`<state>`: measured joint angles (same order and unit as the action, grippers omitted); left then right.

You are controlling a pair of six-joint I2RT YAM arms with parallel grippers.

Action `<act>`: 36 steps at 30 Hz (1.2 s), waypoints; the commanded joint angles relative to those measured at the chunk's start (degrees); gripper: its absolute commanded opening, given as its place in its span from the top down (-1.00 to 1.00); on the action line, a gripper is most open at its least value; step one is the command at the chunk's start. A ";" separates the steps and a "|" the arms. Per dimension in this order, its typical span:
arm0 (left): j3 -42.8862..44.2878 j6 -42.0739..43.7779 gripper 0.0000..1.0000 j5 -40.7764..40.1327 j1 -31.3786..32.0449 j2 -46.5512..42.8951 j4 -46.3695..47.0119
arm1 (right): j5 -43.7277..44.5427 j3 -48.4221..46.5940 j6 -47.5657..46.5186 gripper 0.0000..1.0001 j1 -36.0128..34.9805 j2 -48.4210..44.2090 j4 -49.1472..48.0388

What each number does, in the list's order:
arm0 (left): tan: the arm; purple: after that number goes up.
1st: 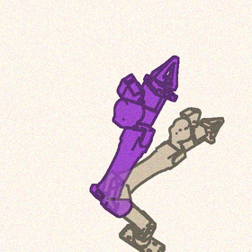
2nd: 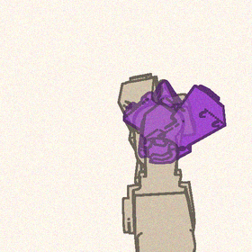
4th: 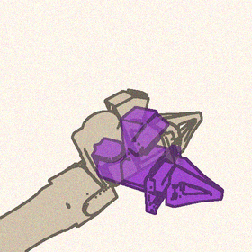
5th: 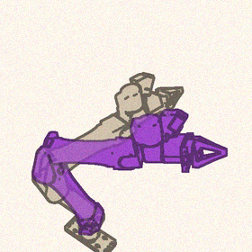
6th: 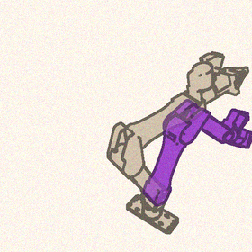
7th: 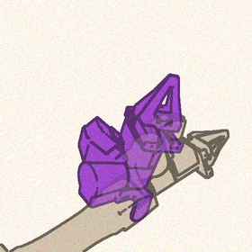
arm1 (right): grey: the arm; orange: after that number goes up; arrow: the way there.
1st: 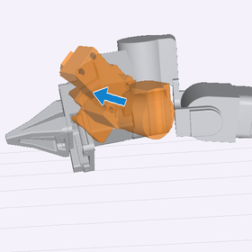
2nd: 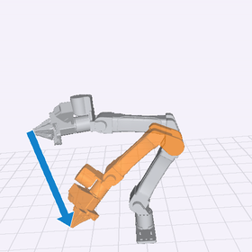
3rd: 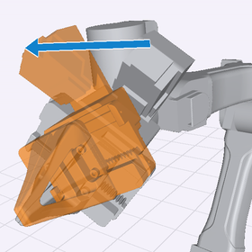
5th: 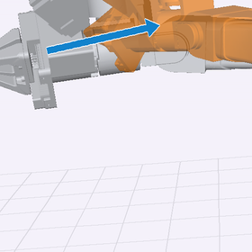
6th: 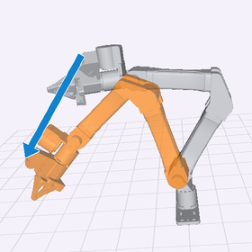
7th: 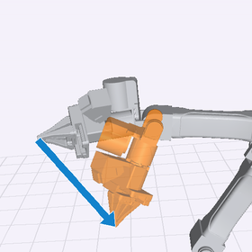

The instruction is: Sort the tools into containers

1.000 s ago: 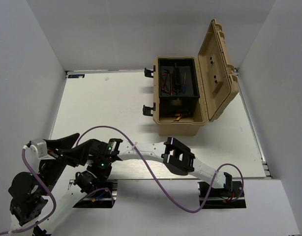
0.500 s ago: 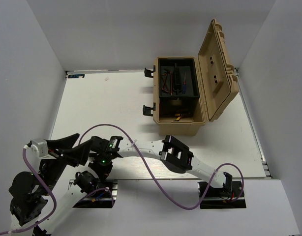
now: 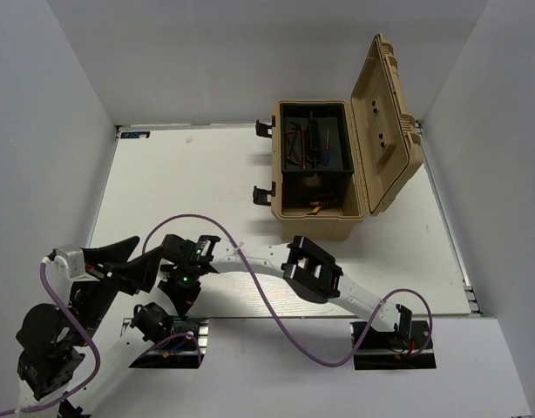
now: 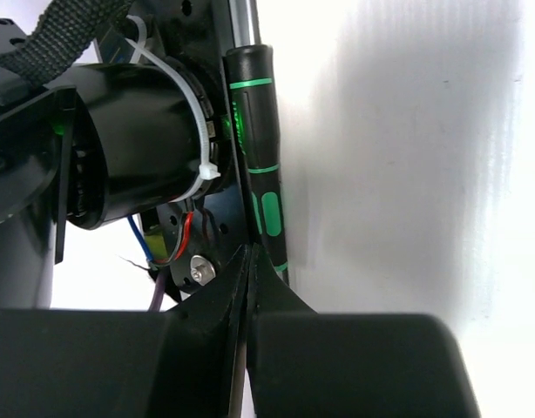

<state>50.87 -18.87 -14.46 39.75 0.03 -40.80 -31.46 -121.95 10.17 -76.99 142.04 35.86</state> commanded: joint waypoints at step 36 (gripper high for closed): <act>1.77 0.68 -0.76 -1.80 -0.11 -3.99 -2.97 | 7.29 -0.30 -0.24 1.00 -1.41 2.46 0.44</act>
<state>50.89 -18.87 -15.64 39.75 0.03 -42.54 -31.11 -122.06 11.20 -78.02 143.74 35.55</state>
